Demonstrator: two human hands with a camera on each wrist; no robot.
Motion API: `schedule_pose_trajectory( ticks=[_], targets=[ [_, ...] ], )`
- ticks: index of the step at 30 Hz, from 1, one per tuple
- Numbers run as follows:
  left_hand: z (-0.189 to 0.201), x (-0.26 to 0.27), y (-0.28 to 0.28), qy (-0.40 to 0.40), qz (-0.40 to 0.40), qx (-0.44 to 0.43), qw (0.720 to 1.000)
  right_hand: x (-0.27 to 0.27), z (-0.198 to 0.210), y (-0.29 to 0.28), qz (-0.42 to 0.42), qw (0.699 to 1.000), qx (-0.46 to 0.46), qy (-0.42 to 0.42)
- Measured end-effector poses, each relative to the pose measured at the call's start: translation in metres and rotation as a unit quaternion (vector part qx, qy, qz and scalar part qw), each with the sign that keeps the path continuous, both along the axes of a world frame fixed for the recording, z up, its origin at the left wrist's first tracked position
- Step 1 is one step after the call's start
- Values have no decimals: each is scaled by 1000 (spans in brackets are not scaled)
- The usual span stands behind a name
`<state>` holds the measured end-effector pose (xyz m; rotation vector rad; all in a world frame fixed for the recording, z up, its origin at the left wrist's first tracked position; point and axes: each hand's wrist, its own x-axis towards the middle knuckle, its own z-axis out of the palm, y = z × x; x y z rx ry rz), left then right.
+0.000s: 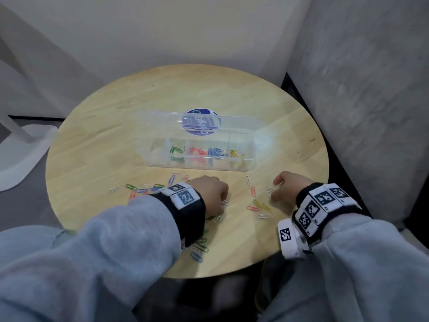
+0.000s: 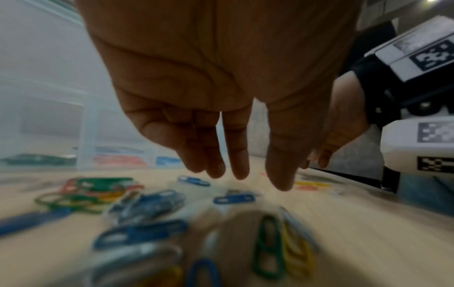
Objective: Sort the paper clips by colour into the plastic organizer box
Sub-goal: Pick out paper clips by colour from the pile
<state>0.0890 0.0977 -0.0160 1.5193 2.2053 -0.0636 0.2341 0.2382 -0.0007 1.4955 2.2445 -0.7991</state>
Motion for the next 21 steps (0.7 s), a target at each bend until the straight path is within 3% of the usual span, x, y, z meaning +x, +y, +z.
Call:
schedule_pose_trajectory(
  ticks=[4,11,17,21],
  targets=[
    [-9,6,3,12,10,6,1000,-5,-3,-6,15,998,44,-30],
    [-9,5,10,6,20,-25,999,-20,-16,1,87,990,41,-105],
    [-8,-1,4,-70,62,-12,996,-27,-22,-2,111,989,48,-88],
    [-1,-9,-5,-189,147,37,970,-29,-23,-2,132,987,54,-73]
  ],
)
